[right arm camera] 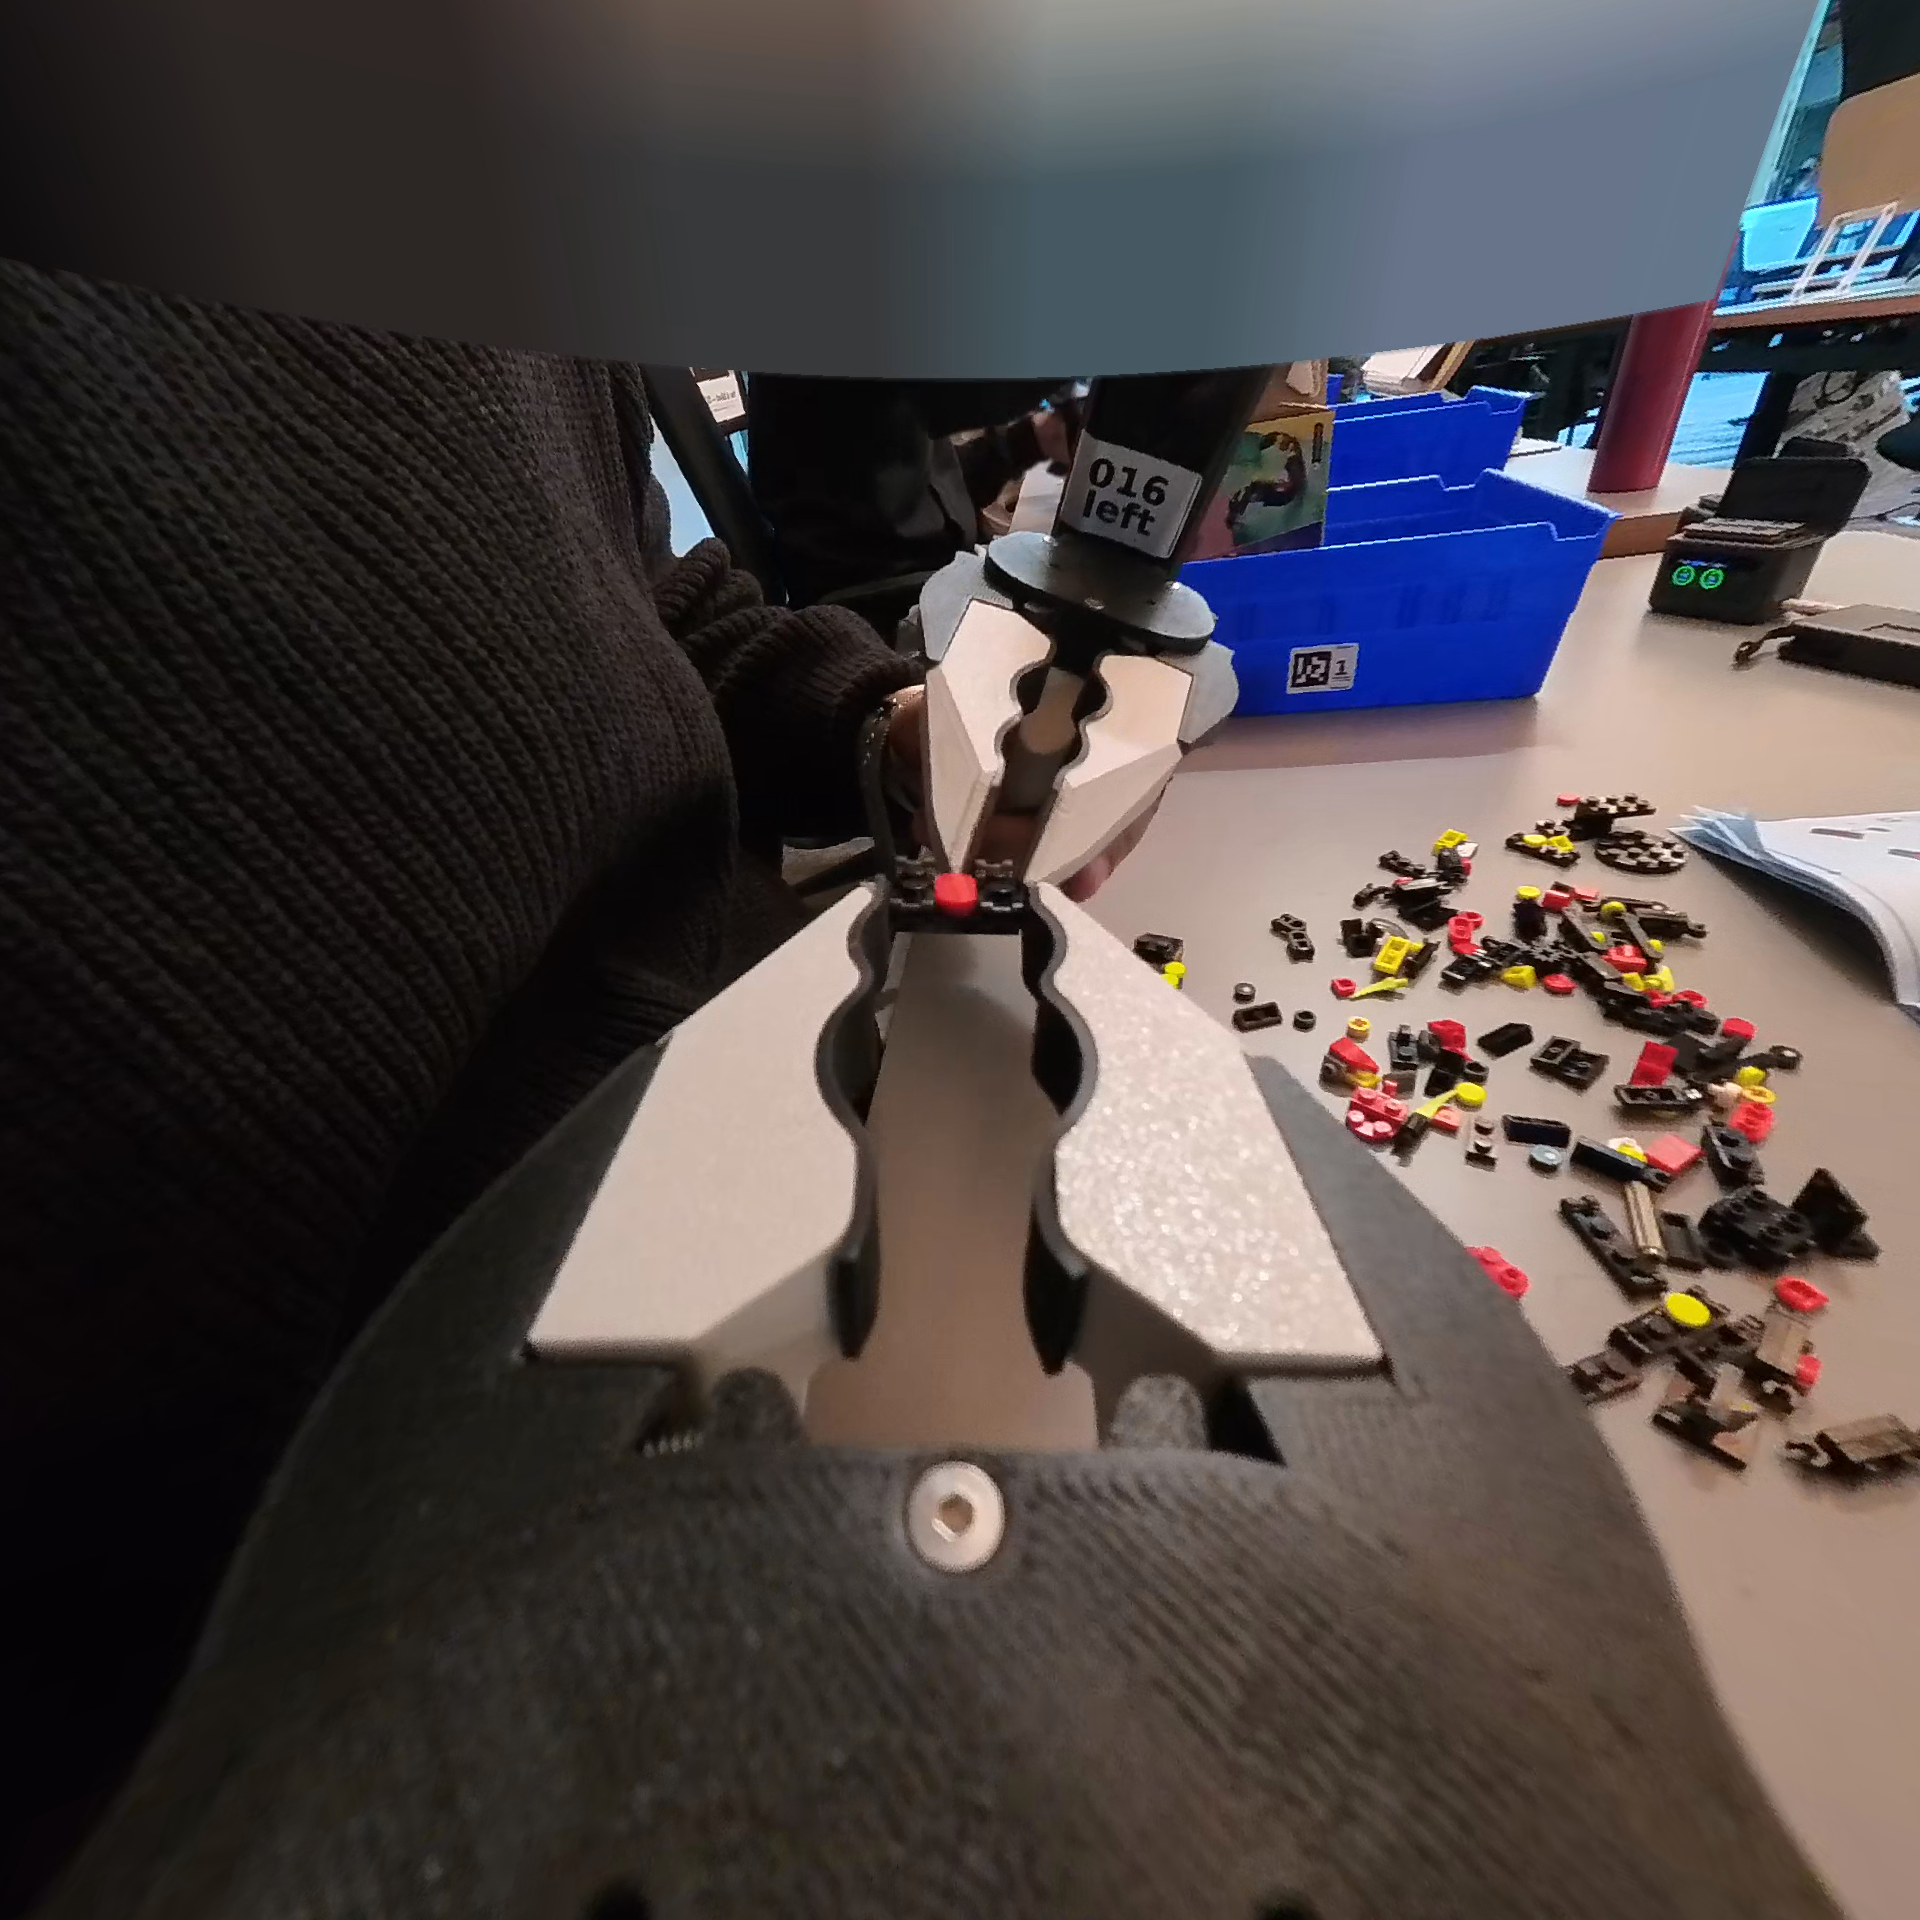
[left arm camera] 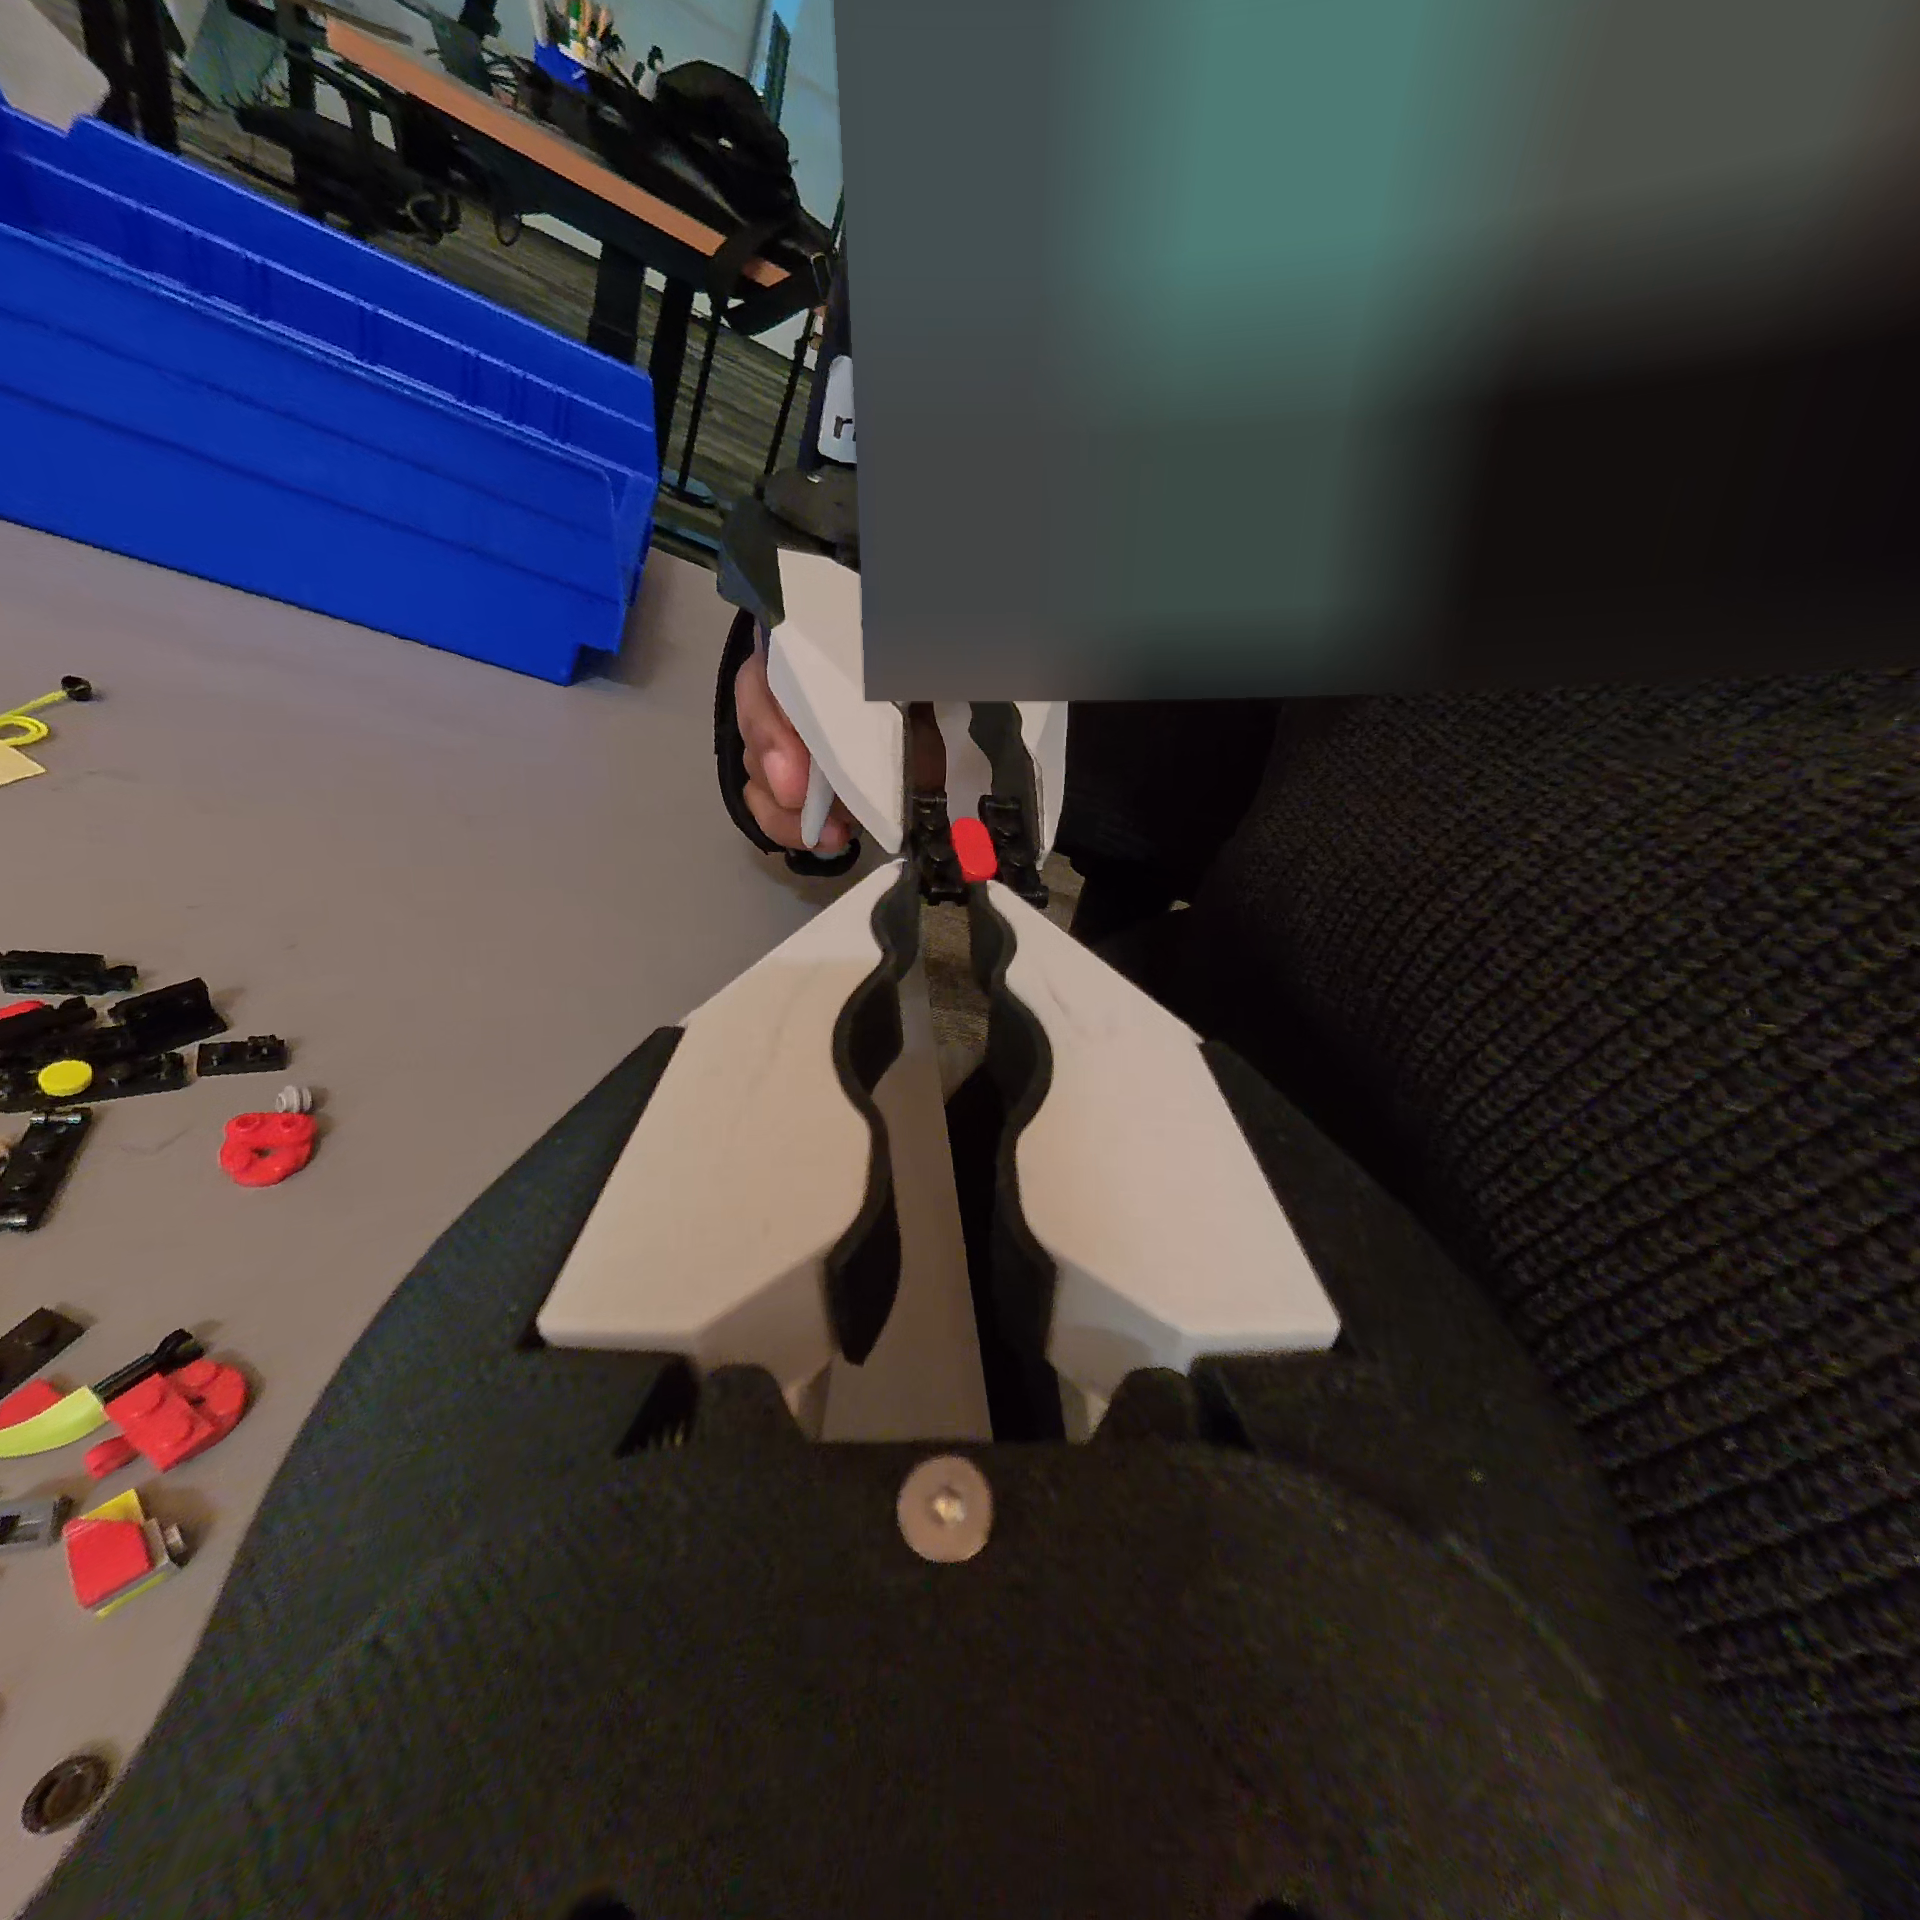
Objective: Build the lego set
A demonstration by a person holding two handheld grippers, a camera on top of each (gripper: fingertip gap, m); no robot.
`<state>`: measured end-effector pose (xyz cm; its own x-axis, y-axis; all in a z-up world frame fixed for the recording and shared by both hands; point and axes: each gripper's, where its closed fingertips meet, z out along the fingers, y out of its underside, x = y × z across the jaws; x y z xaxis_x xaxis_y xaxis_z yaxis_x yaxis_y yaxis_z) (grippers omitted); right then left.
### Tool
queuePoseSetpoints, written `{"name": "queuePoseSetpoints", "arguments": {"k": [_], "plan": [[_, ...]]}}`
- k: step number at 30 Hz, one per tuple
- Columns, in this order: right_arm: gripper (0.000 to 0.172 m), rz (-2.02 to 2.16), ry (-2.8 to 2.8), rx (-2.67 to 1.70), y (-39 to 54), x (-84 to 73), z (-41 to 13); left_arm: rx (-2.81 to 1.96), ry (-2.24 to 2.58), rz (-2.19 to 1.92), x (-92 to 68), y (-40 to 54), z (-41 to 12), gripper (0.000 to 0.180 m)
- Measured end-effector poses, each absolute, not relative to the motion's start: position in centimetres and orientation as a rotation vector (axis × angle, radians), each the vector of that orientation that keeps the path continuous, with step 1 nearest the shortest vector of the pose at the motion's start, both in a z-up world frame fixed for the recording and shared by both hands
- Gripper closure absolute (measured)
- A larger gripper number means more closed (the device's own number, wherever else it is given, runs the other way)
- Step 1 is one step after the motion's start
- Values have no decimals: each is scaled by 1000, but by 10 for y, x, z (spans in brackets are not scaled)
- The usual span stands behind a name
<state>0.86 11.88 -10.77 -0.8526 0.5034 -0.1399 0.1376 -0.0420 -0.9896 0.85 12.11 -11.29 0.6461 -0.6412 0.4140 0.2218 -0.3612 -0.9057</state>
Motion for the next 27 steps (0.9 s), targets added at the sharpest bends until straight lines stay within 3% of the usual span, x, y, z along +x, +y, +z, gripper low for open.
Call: {"name": "queuePoseSetpoints", "arguments": {"k": [27], "plan": [[150,2073,-2015,-747,115,15,-110,-1719,400,-934,15,117,-114,174]]}}
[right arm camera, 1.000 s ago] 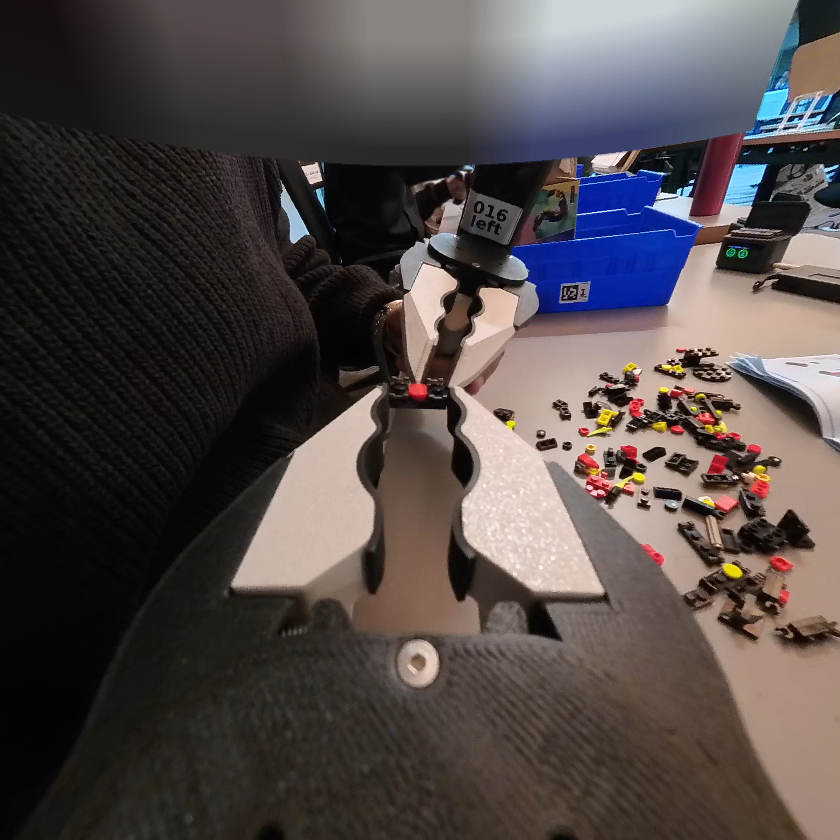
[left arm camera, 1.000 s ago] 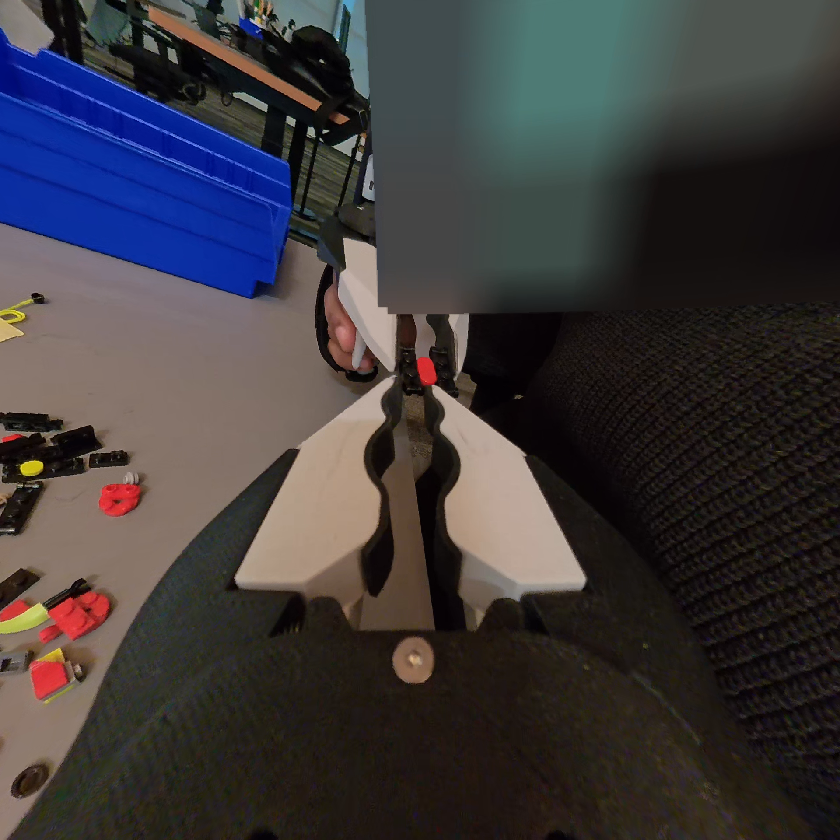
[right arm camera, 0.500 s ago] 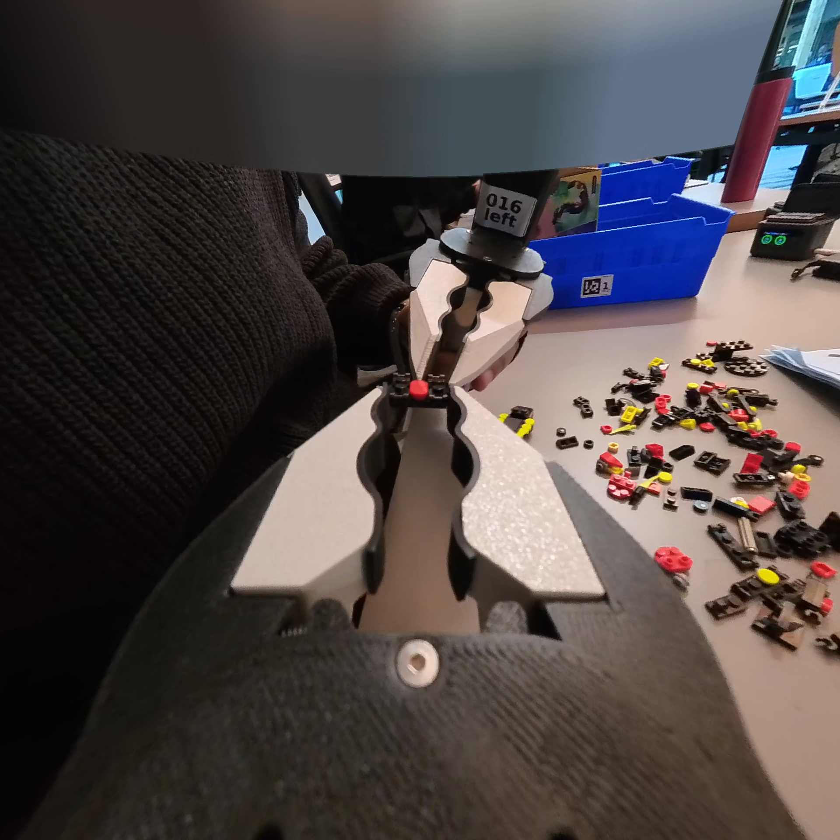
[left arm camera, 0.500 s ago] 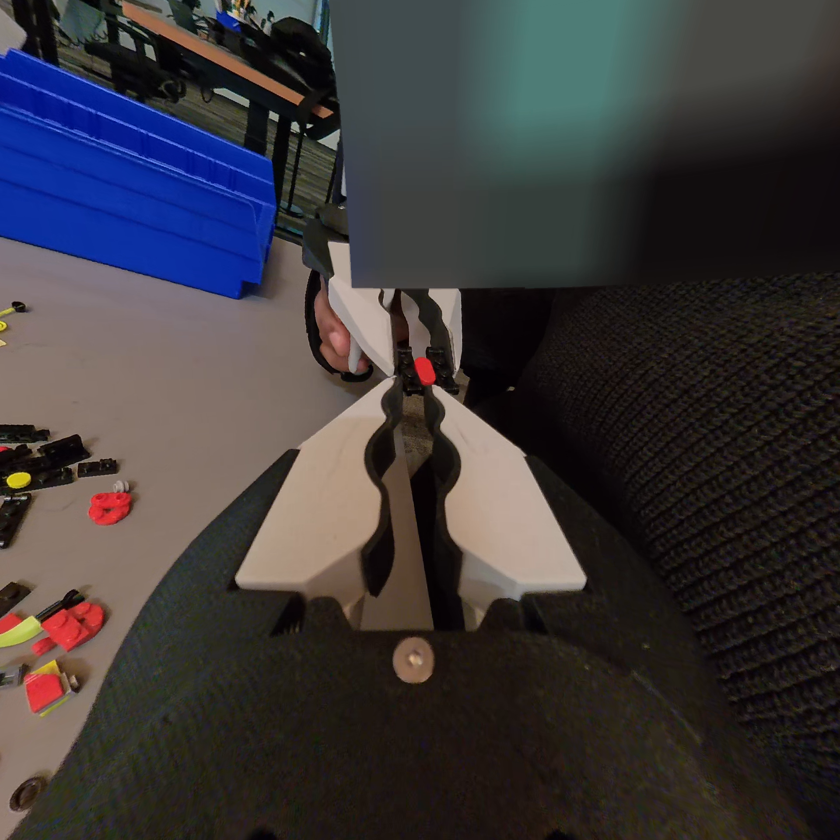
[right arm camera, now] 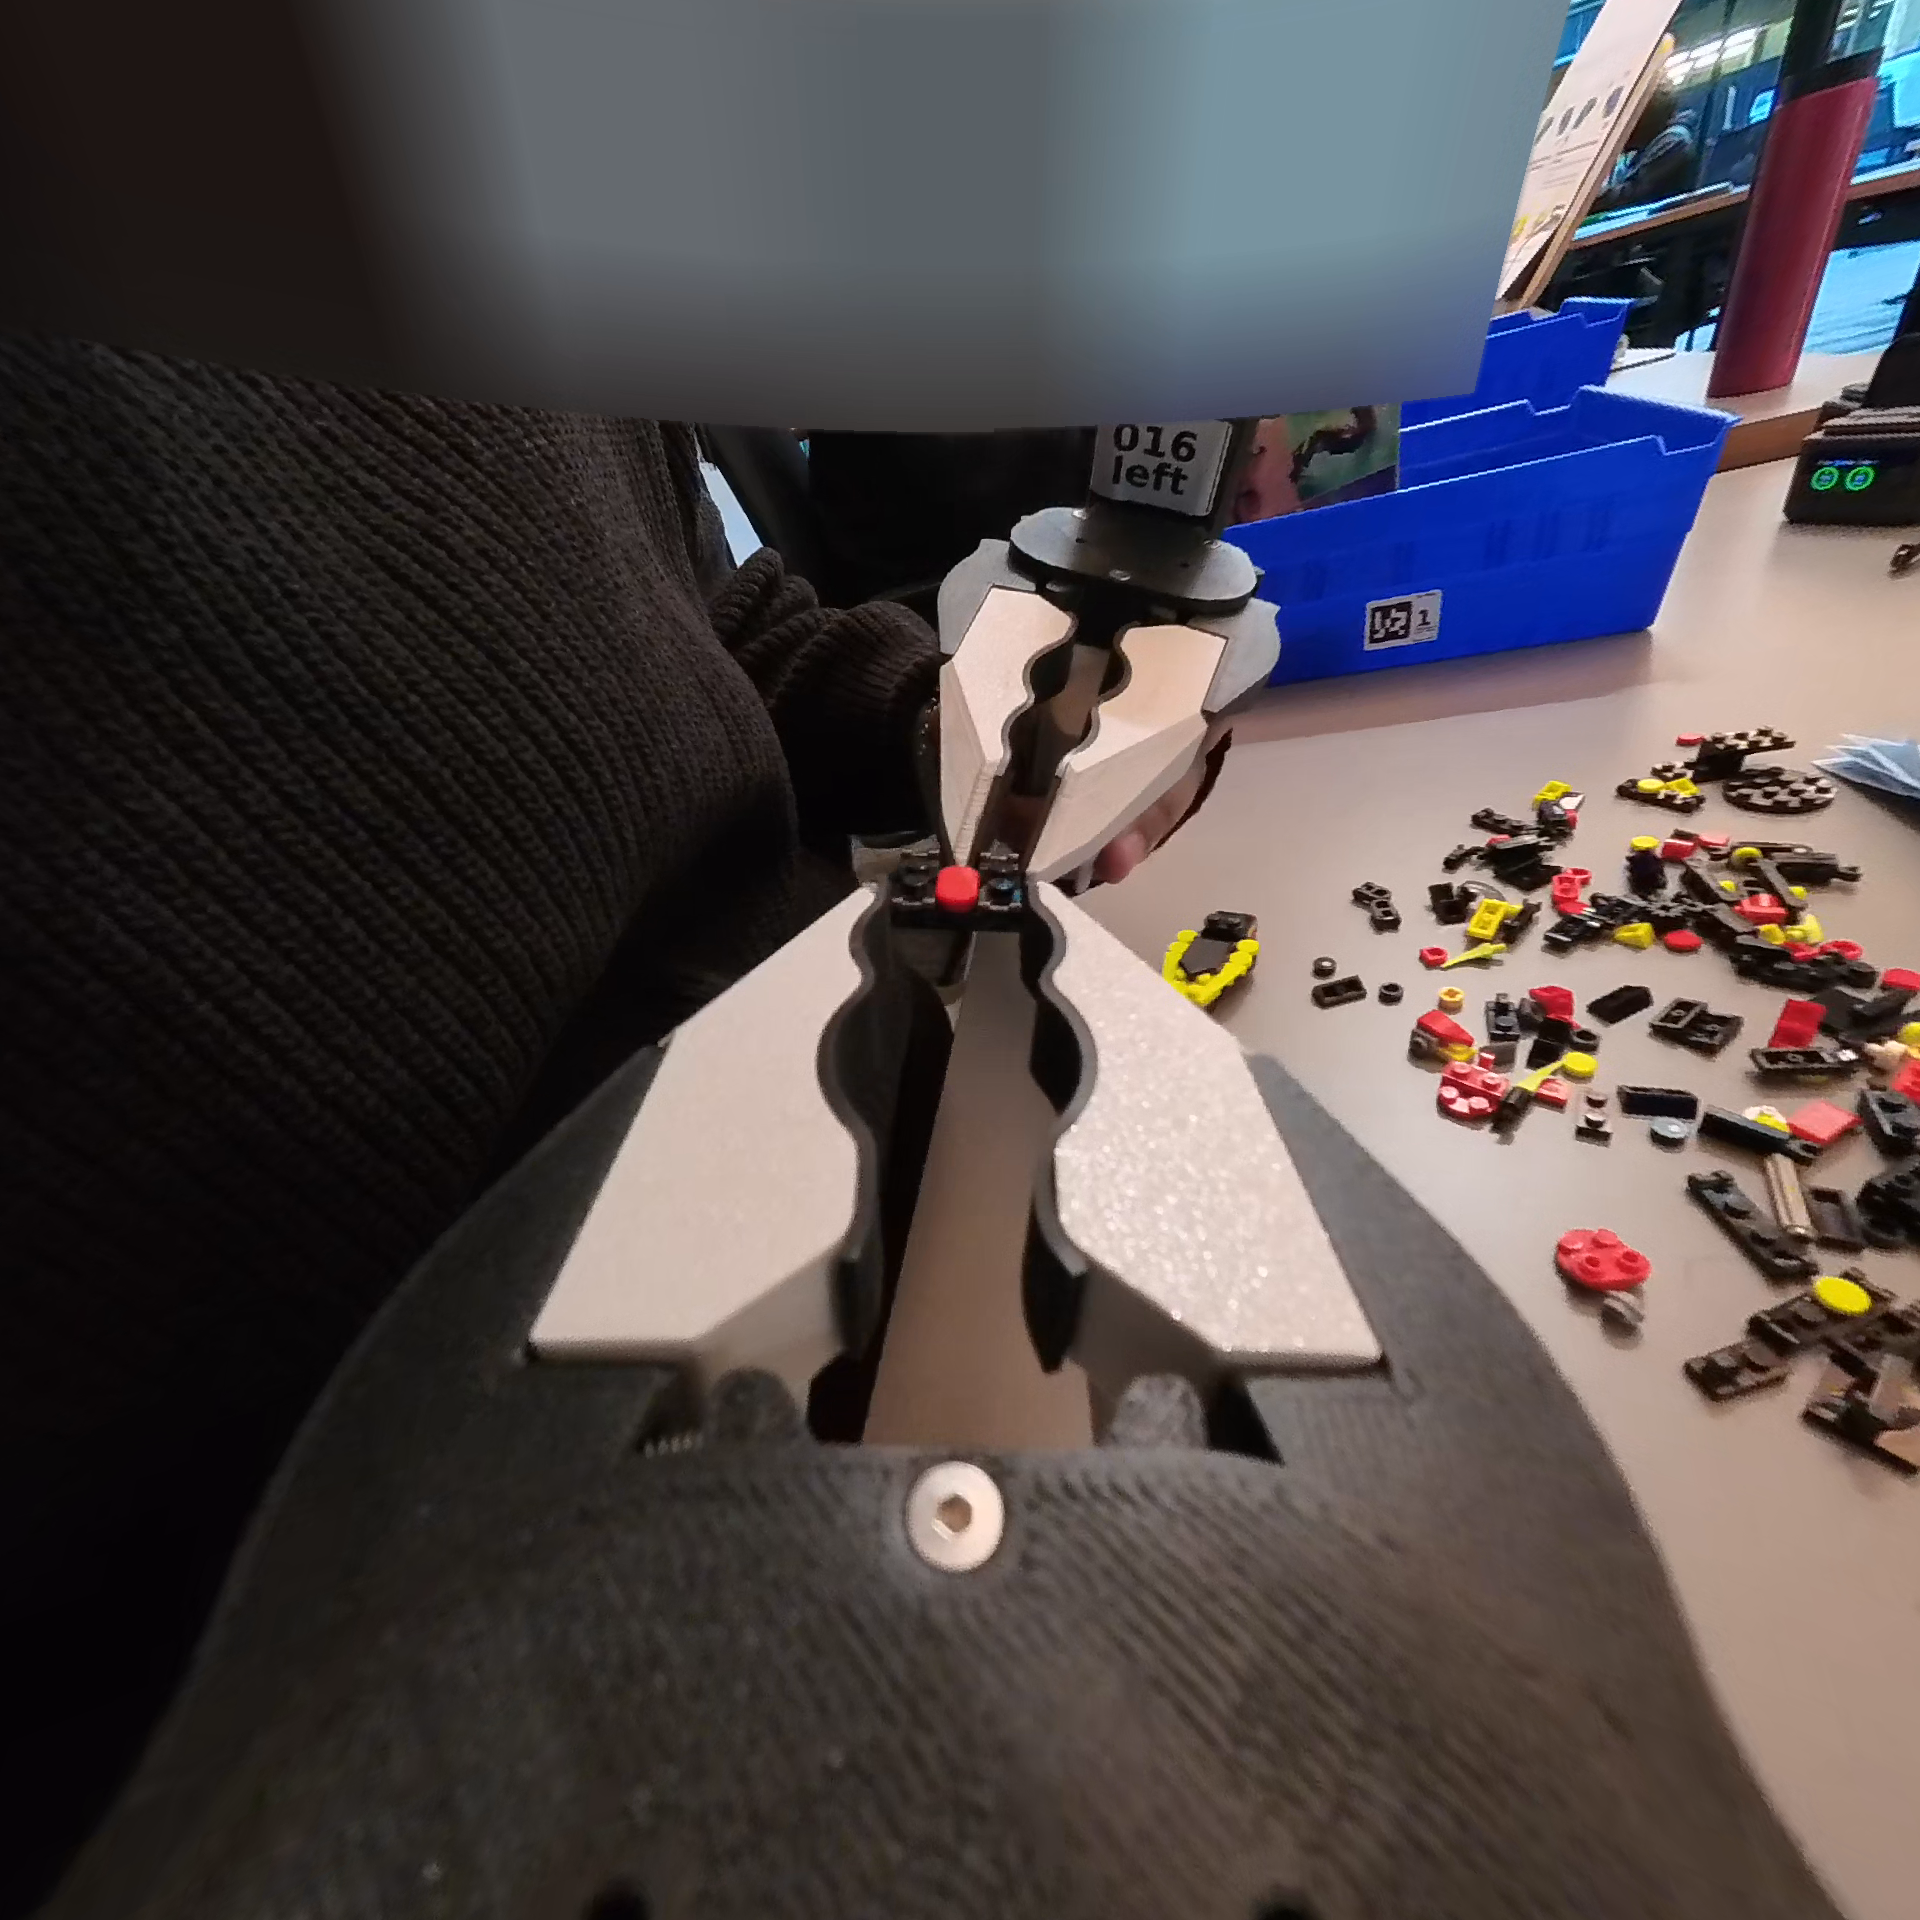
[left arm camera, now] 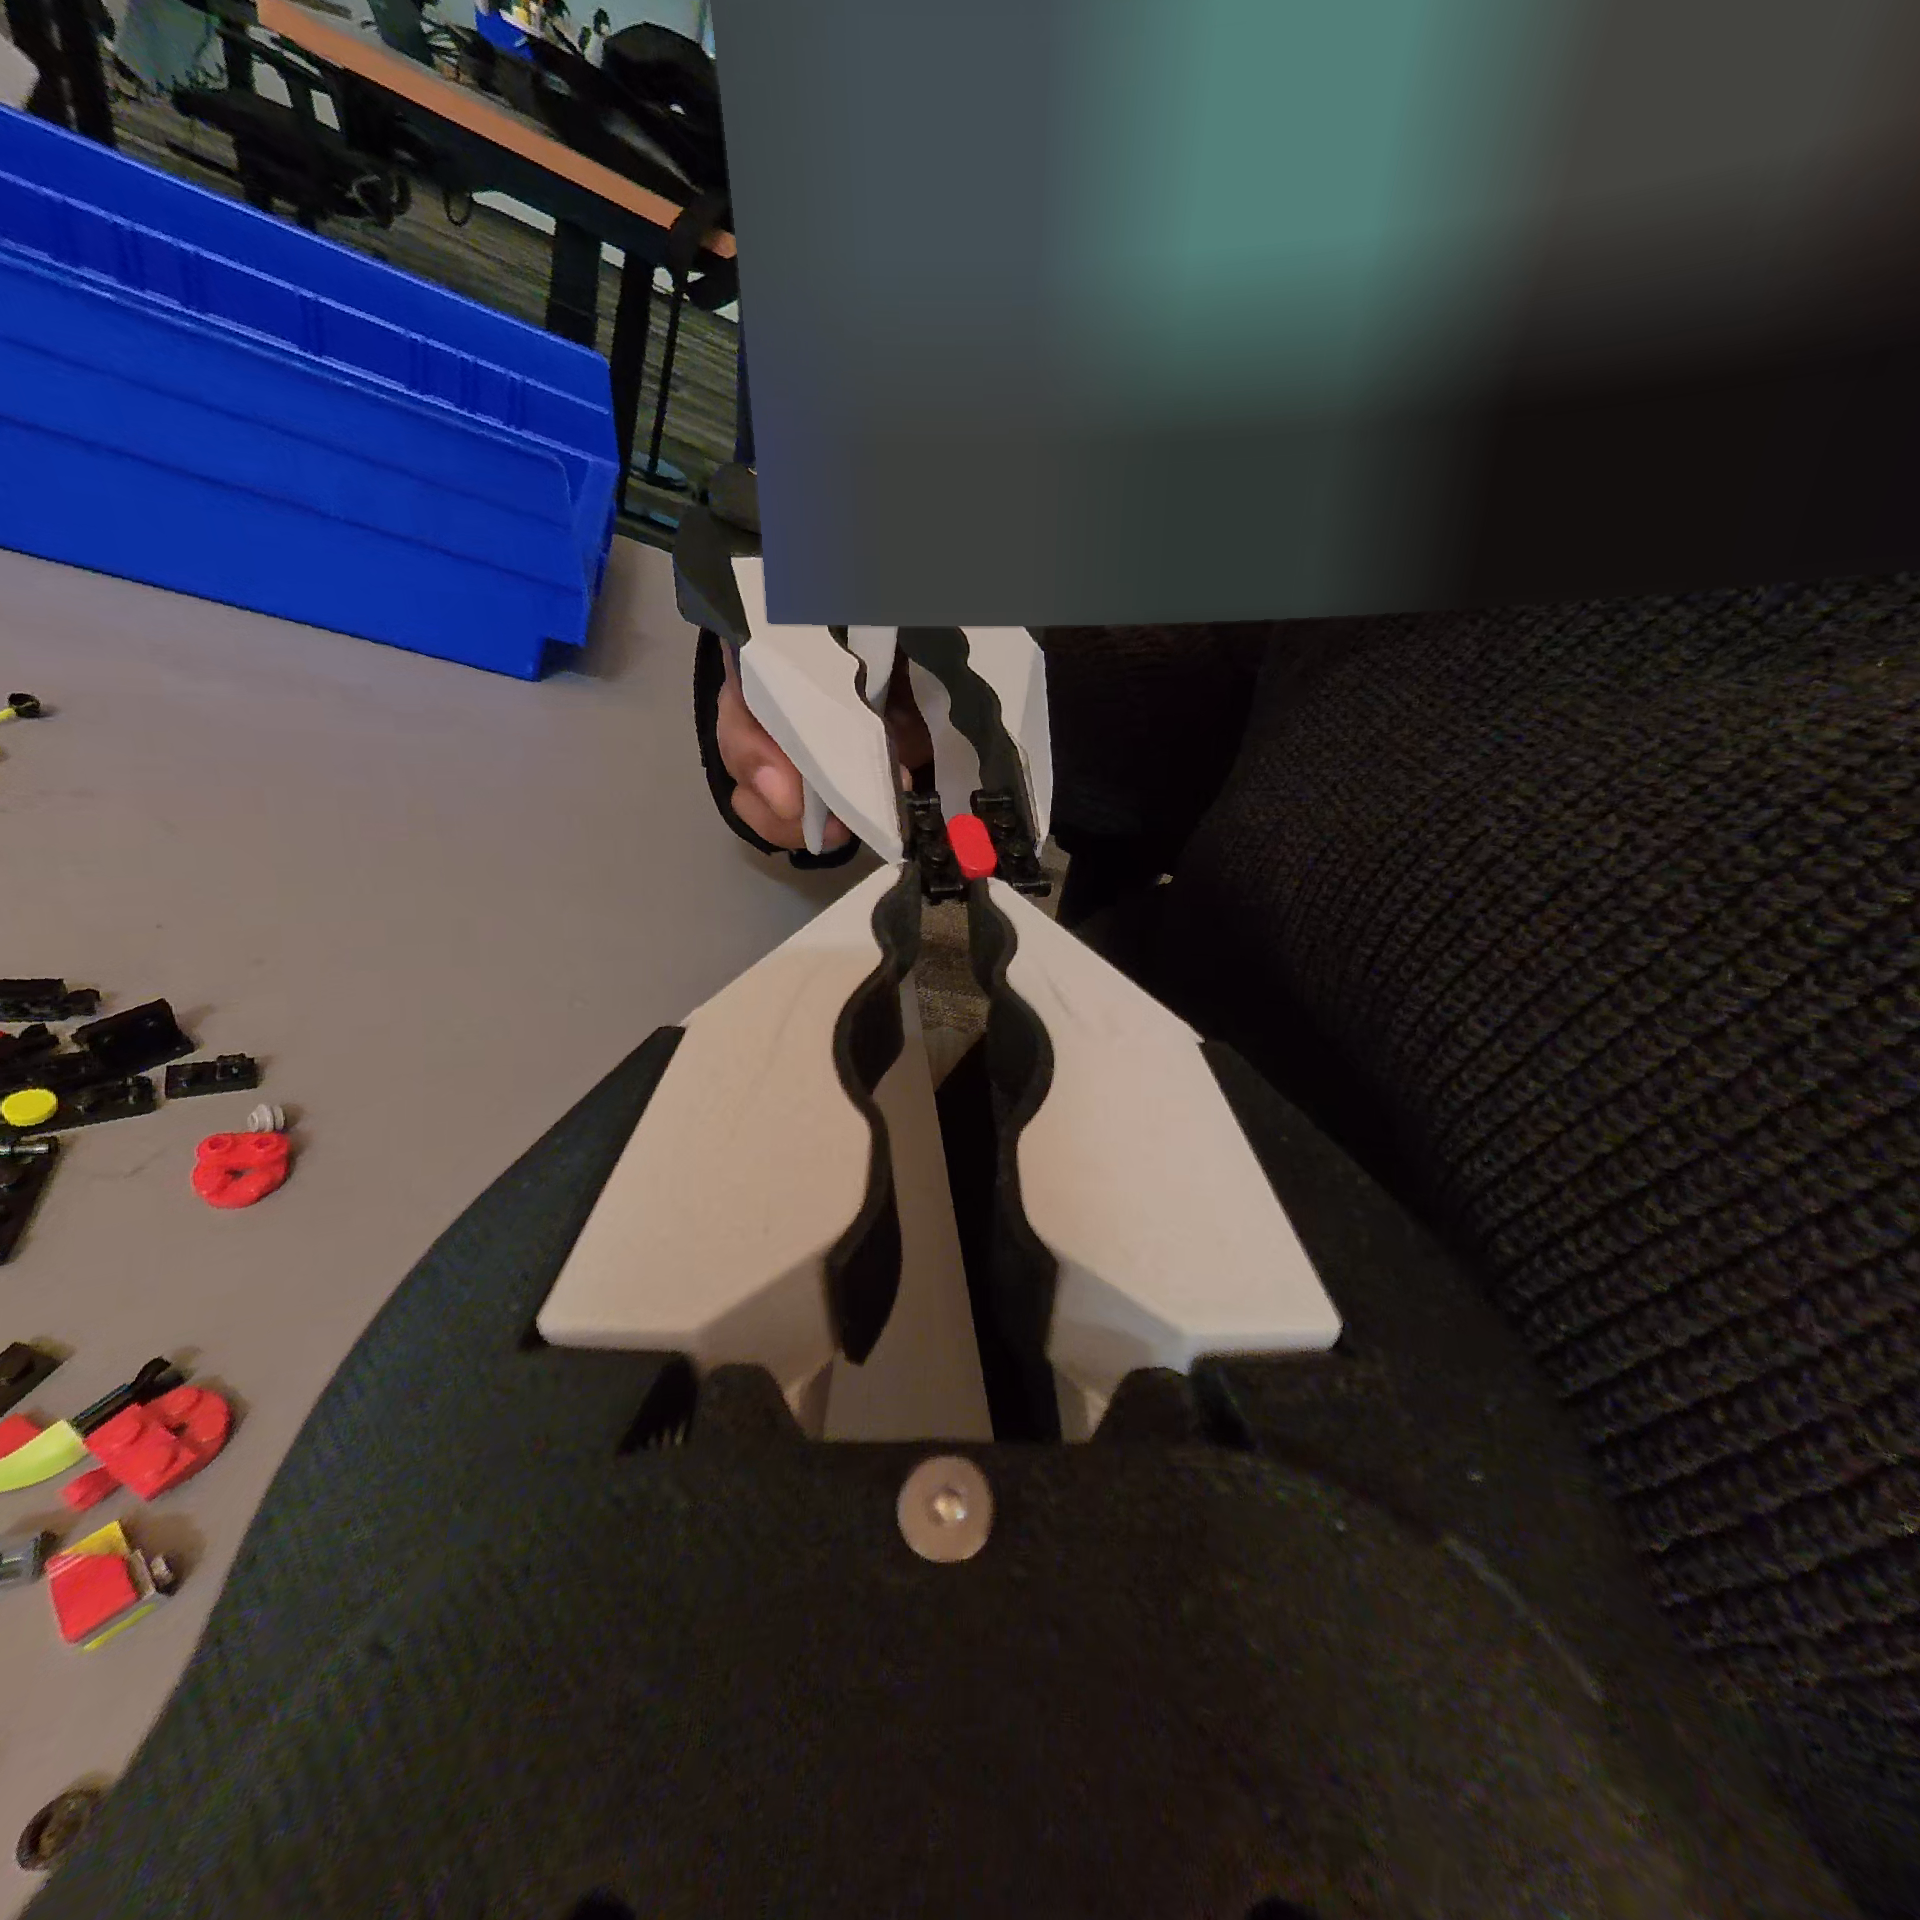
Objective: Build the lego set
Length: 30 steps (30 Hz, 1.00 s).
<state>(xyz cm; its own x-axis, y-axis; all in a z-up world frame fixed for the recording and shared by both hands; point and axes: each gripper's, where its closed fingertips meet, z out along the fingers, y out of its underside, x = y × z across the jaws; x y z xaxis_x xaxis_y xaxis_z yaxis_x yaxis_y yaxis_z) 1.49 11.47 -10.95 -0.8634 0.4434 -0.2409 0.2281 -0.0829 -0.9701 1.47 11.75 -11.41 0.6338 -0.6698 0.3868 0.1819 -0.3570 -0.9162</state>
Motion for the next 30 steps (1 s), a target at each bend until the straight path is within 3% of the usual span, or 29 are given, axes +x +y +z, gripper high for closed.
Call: {"name": "queuePoseSetpoints", "arguments": {"k": [11,14,19,30], "plan": [[149,2102,-1991,-751,116,13,-107,-1719,381,-931,12,119,-114,174],[135,2092,-1956,-775,119,8,-106,-1714,369,-922,10,120,-113,174],[134,2002,-1943,-775,126,3,-108,-1736,314,-892,1,125,-116,174],[148,1757,-1904,-693,140,-4,-107,-1793,252,-796,-13,133,-125,174]]}}
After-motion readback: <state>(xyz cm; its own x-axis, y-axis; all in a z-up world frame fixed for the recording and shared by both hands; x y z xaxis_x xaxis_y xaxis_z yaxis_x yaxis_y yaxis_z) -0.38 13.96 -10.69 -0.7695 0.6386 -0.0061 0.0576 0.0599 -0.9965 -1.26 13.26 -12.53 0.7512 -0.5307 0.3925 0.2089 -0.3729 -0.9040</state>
